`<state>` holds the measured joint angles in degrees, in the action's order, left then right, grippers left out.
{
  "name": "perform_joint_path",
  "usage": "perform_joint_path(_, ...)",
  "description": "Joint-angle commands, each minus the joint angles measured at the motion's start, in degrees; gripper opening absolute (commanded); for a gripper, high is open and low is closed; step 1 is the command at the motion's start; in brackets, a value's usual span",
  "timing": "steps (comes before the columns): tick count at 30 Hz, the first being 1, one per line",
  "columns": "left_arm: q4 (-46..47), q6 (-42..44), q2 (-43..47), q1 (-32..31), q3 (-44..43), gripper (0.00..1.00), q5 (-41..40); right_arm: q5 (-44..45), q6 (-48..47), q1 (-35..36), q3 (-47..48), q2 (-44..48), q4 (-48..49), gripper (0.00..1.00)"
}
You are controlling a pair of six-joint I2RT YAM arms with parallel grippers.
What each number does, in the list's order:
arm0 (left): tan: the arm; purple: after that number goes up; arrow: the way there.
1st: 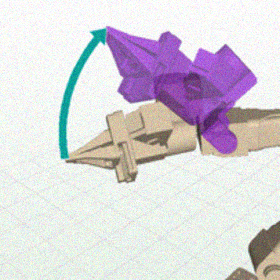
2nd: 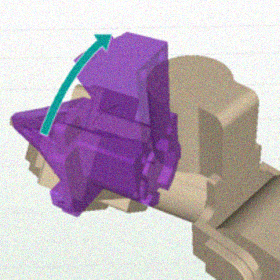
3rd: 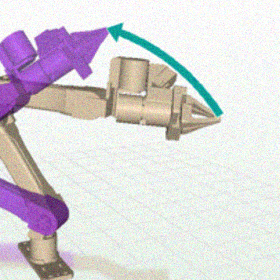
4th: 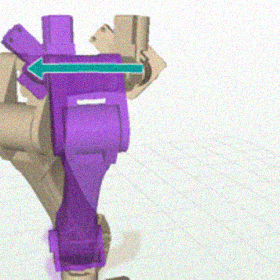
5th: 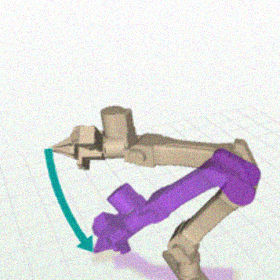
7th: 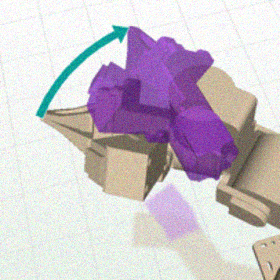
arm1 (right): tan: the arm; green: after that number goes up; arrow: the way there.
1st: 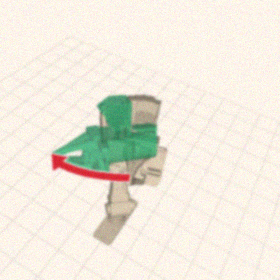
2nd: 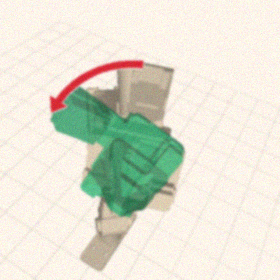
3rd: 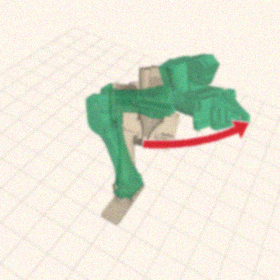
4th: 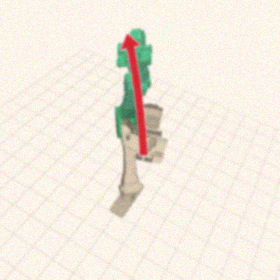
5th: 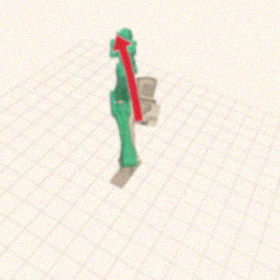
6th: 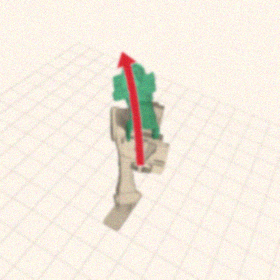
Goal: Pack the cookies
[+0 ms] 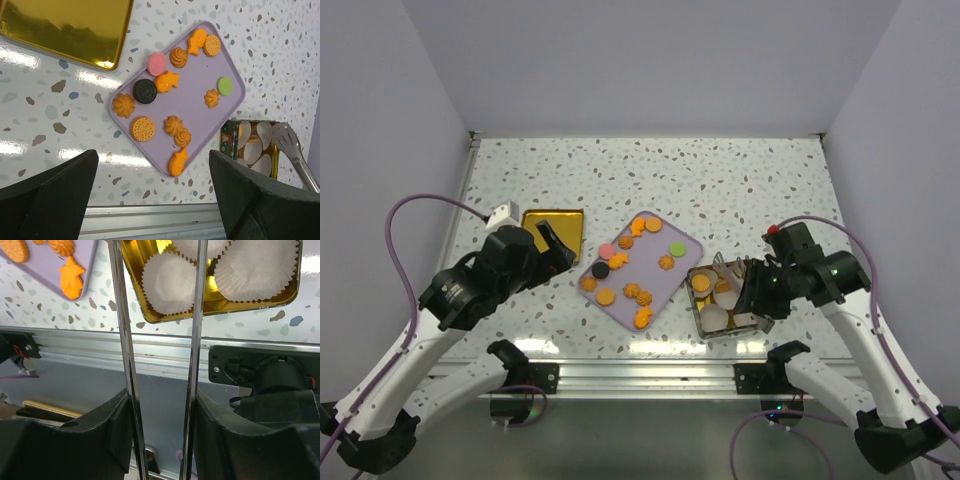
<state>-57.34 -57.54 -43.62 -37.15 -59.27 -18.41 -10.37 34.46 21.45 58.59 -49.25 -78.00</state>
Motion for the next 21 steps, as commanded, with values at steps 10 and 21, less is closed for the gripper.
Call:
perform_joint_path(10, 0.4, -0.4, -0.5, 0.4, 0.5, 0.98, -1.9, -1.9, -0.5, 3.7, 10.7, -11.2, -4.5, 0.46)
perform_joint_path(21, 0.3, -0.2, 0.2, 0.4, 0.7, 0.98, -2.7, 3.9, 4.3, 14.0, 16.5, -26.7, 4.0, 0.46)
